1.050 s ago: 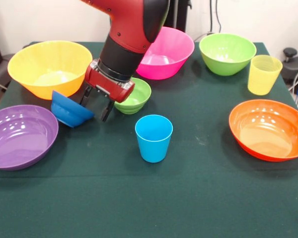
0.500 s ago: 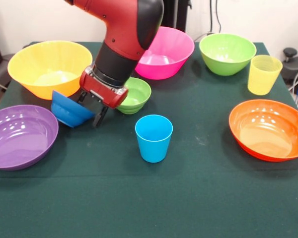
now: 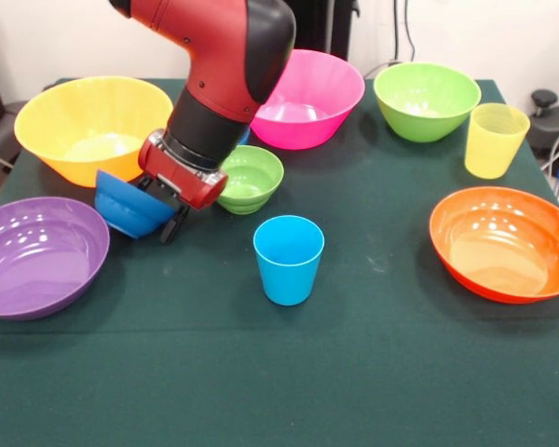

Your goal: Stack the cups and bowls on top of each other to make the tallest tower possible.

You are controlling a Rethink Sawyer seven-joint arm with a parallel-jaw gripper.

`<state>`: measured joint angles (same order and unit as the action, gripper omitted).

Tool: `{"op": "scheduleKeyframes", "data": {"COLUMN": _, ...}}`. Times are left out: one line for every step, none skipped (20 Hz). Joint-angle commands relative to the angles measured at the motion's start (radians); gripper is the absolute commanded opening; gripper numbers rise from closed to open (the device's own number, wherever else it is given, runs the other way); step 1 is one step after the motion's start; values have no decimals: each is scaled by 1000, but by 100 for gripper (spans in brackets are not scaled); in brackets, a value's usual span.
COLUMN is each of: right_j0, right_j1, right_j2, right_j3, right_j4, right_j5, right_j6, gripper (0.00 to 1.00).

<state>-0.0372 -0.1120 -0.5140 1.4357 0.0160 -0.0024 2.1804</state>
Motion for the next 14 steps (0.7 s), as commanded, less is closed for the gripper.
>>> {"op": "scheduleKeyframes", "data": {"right_j0": 23, "right_j1": 40, "right_j2": 62, "right_j3": -12, "right_j4": 48, "right_j5": -26, "right_j6": 150, "gripper": 100}}
{"op": "scheduleKeyframes", "data": {"right_j0": 23, "right_j1": 40, "right_j2": 62, "right_j3": -12, "right_j4": 49, "right_j5": -28, "right_j6": 148, "gripper": 100}}
{"op": "scheduleKeyframes", "data": {"right_j0": 23, "right_j1": 39, "right_j2": 63, "right_j3": -12, "right_j4": 50, "right_j5": -24, "right_j6": 146, "gripper": 100}}
{"op": "scheduleKeyframes", "data": {"right_j0": 24, "right_j1": 40, "right_j2": 61, "right_j3": -16, "right_j4": 52, "right_j5": -17, "right_j6": 144, "gripper": 100}}
{"op": "scheduleKeyframes", "data": {"right_j0": 23, "right_j1": 39, "right_j2": 62, "right_j3": -20, "right_j4": 54, "right_j5": -7, "right_j6": 140, "gripper": 100}}
{"op": "scheduleKeyframes", "data": {"right_j0": 25, "right_j1": 40, "right_j2": 61, "right_j3": -21, "right_j4": 56, "right_j5": -5, "right_j6": 139, "gripper": 100}}
{"op": "scheduleKeyframes", "data": {"right_j0": 26, "right_j1": 41, "right_j2": 60, "right_j3": -22, "right_j4": 57, "right_j5": -5, "right_j6": 139, "gripper": 100}}
{"op": "scheduleKeyframes", "data": {"right_j0": 29, "right_j1": 42, "right_j2": 57, "right_j3": -22, "right_j4": 60, "right_j5": -6, "right_j6": 141, "gripper": 100}}
{"op": "scheduleKeyframes", "data": {"right_j0": 30, "right_j1": 43, "right_j2": 56, "right_j3": -21, "right_j4": 61, "right_j5": -6, "right_j6": 141, "gripper": 100}}
{"op": "scheduleKeyframes", "data": {"right_j0": 32, "right_j1": 43, "right_j2": 54, "right_j3": -22, "right_j4": 65, "right_j5": -2, "right_j6": 140, "gripper": 0}}
{"op": "scheduleKeyframes", "data": {"right_j0": 32, "right_j1": 43, "right_j2": 54, "right_j3": -23, "right_j4": 65, "right_j5": 2, "right_j6": 140, "gripper": 0}}
{"op": "scheduleKeyframes", "data": {"right_j0": 32, "right_j1": 43, "right_j2": 55, "right_j3": -23, "right_j4": 66, "right_j5": 5, "right_j6": 139, "gripper": 0}}
{"op": "scheduleKeyframes", "data": {"right_j0": 32, "right_j1": 43, "right_j2": 55, "right_j3": -23, "right_j4": 66, "right_j5": 7, "right_j6": 138, "gripper": 0}}
{"op": "scheduleKeyframes", "data": {"right_j0": 31, "right_j1": 42, "right_j2": 57, "right_j3": -21, "right_j4": 66, "right_j5": 10, "right_j6": 137, "gripper": 0}}
